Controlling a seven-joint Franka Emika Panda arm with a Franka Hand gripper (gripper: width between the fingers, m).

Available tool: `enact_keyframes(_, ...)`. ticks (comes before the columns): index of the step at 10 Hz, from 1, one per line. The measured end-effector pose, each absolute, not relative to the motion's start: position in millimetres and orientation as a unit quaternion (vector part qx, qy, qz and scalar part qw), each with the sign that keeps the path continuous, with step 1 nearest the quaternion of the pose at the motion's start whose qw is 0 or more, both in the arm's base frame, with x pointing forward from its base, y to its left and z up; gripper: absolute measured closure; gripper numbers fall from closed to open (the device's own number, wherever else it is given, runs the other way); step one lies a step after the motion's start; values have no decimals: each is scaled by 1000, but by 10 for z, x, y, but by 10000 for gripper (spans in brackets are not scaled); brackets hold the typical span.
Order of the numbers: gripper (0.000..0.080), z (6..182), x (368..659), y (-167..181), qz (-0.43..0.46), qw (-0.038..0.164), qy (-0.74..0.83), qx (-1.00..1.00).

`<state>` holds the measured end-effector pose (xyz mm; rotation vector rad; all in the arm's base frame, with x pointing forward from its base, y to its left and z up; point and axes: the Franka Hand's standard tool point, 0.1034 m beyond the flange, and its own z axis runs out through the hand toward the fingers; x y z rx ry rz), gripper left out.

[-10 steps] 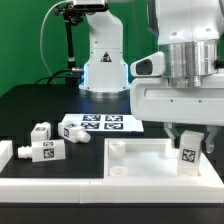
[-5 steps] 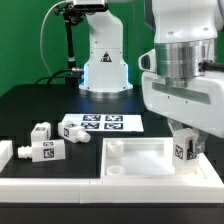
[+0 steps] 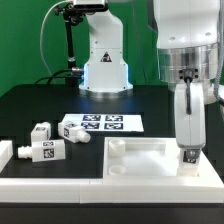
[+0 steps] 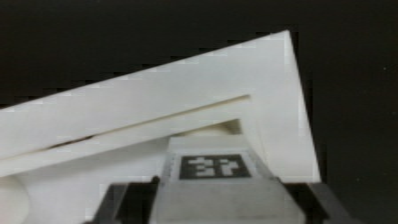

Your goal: Assemble one leg

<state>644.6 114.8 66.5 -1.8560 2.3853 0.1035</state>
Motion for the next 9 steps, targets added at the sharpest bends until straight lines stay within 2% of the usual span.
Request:
enact_keyframes(1,440,663,6444,1149,33,59,772,-632)
enact_keyframes(2,440,667,6457,1141,21,64,709,-702)
enact_keyframes(3,258,670,6453,1146,15,66,638,-767)
enact_keyframes(4,258,661,6432,1156,11,68,570,-819)
enact_keyframes(5,173,658,6414,1168,9,68,553,-830)
enact_keyframes(9,151,652,6423,1118,-1,65,459,-886)
